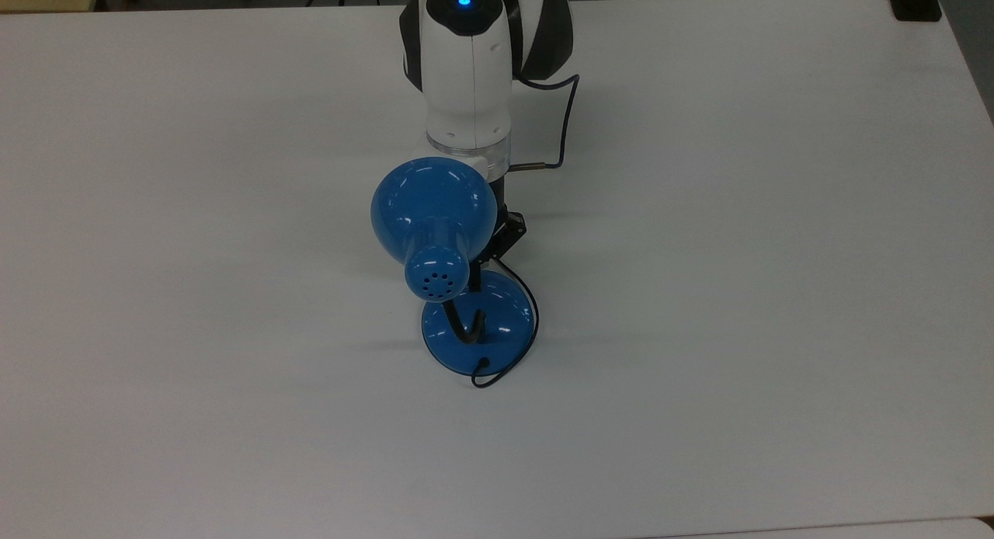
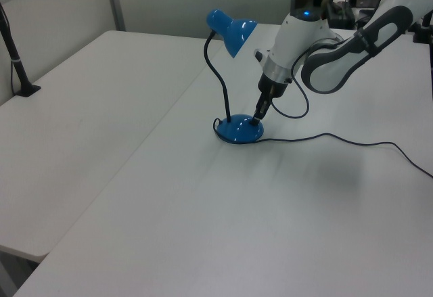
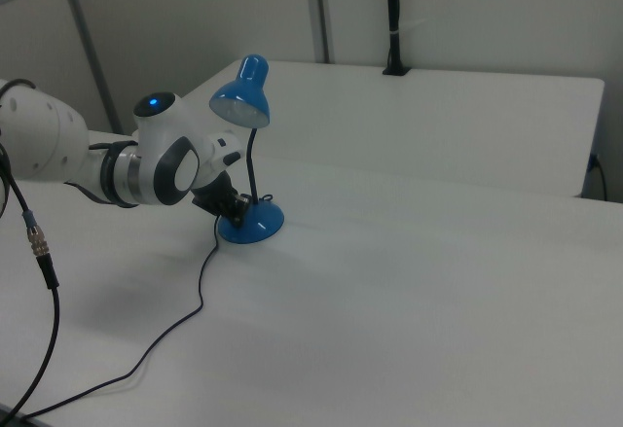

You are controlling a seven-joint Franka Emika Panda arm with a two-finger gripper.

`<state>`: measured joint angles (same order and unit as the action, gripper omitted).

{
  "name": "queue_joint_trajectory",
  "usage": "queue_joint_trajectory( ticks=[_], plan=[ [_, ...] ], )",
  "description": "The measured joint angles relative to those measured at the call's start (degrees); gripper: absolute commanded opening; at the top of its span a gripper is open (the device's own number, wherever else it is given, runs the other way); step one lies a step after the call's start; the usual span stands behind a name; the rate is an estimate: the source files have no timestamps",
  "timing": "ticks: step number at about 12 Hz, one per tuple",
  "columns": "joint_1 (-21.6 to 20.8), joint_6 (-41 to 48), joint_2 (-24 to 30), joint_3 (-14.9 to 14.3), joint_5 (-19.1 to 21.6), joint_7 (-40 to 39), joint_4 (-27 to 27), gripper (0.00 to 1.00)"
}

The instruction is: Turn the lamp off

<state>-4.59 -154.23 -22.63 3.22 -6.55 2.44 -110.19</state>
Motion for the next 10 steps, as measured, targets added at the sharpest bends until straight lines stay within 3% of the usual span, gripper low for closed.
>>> queue_joint_trajectory(
  ticks=[5,8,10],
  plan=[
    [0.0,14.8,3.2,0.0,0.0,0.0,0.6,0.0],
    [0.0,27.5,11.1,0.0,0.0,0.0,1.8,0.12],
    [-0.1,38.0,15.4,0.0,0.0,0.0,4.2,0.28]
  ],
)
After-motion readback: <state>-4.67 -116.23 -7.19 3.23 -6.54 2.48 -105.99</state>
